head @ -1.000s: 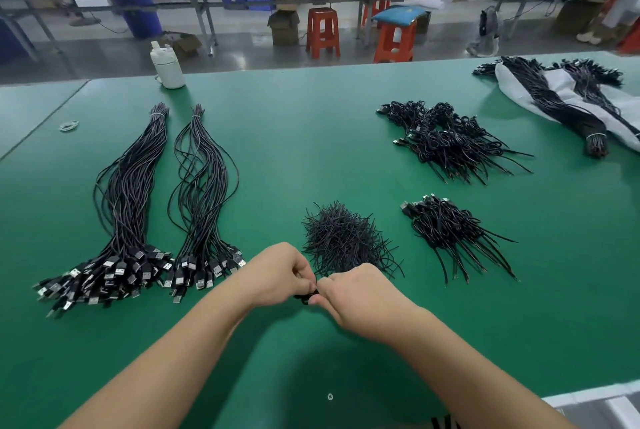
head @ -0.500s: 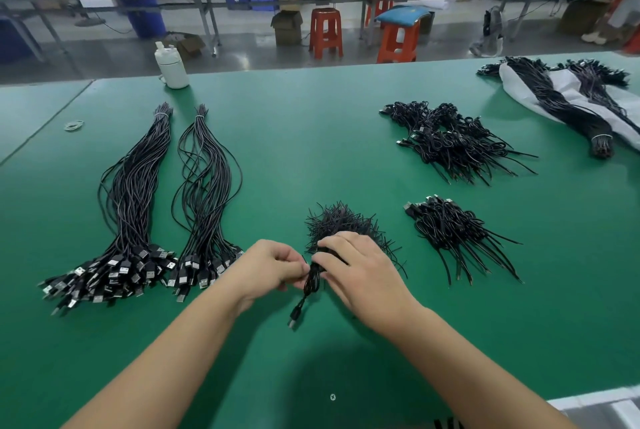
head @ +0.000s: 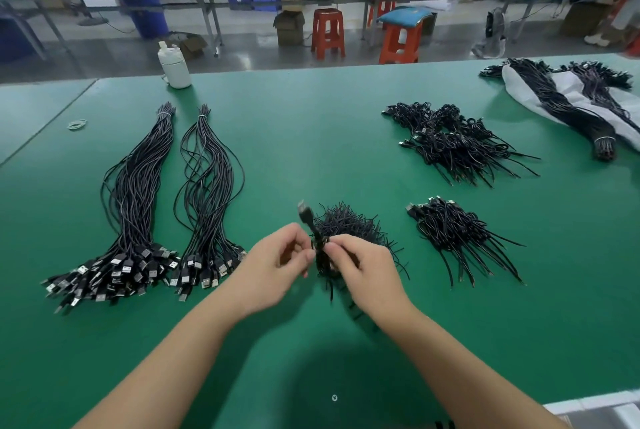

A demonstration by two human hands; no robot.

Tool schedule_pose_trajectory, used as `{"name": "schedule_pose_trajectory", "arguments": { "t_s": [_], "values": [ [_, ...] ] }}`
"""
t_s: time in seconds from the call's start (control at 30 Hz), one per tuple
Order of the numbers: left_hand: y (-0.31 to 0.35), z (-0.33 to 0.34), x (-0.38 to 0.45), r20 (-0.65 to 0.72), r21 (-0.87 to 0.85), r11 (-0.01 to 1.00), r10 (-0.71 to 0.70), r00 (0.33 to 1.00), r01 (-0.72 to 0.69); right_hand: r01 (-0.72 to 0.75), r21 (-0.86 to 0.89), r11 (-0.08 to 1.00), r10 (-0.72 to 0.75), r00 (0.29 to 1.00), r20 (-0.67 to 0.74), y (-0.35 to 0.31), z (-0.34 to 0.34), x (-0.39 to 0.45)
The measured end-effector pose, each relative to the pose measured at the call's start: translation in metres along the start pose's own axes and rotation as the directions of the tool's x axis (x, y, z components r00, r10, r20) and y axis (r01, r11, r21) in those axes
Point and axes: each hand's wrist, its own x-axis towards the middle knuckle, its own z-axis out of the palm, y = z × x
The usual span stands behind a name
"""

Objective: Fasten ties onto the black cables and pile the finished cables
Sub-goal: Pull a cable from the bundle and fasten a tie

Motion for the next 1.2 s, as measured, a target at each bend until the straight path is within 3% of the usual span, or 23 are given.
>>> {"name": "schedule_pose_trajectory", "arguments": {
  "t_s": [0.07, 0.2, 0.33, 0.47, 0.53, 0.67, 0.87, 0.97, 1.07, 1.2],
  "values": [
    [0.004, 0.001, -0.002, -0.042, 0.159, 0.982, 0.114, 0.993, -0.106, -0.134, 0.194, 0.972, 0.125, 0.990, 0.060, -0.003, 0.001, 0.003],
    [0.010, 0.007, -0.005, -0.046, 0.311, 0.909, 0.307, 0.951, -0.278, -0.350, 0.532, 0.771, 0.318, 0.935, 0.154, -0.003, 0.004, 0.005],
    [0.011, 0.013, -0.007, -0.045, 0.431, 0.848, 0.361, 0.931, -0.308, -0.358, 0.634, 0.686, 0.317, 0.931, 0.182, -0.002, 0.006, 0.004],
    [0.013, 0.015, -0.007, -0.151, 0.376, 0.900, 0.292, 0.944, -0.218, -0.333, 0.701, 0.631, 0.229, 0.943, 0.242, 0.002, 0.002, 0.004],
    [0.012, 0.013, -0.004, -0.225, 0.323, 0.938, 0.208, 0.952, -0.128, -0.321, 0.690, 0.649, 0.174, 0.945, 0.276, 0.001, 0.000, 0.004],
    [0.010, 0.012, -0.002, -0.270, 0.207, 0.978, 0.068, 0.960, -0.011, -0.254, 0.550, 0.796, 0.124, 0.957, 0.264, 0.001, -0.001, 0.007],
    [0.009, 0.014, 0.000, -0.263, 0.152, 0.988, 0.022, 0.965, 0.019, -0.147, 0.389, 0.909, 0.118, 0.988, 0.097, 0.006, -0.001, 0.011],
    [0.012, 0.017, -0.002, -0.248, 0.212, 0.975, 0.122, 0.961, -0.069, -0.187, 0.310, 0.932, 0.162, 0.981, 0.106, 0.008, -0.002, 0.011],
    [0.014, 0.017, -0.003, -0.183, 0.346, 0.918, 0.266, 0.946, -0.191, -0.258, 0.375, 0.890, 0.204, 0.963, 0.178, 0.007, -0.001, 0.010],
    [0.010, 0.018, -0.002, -0.024, 0.612, 0.713, 0.448, 0.894, -0.341, -0.345, 0.499, 0.794, 0.267, 0.937, 0.224, 0.008, -0.001, 0.011]
  ]
}}
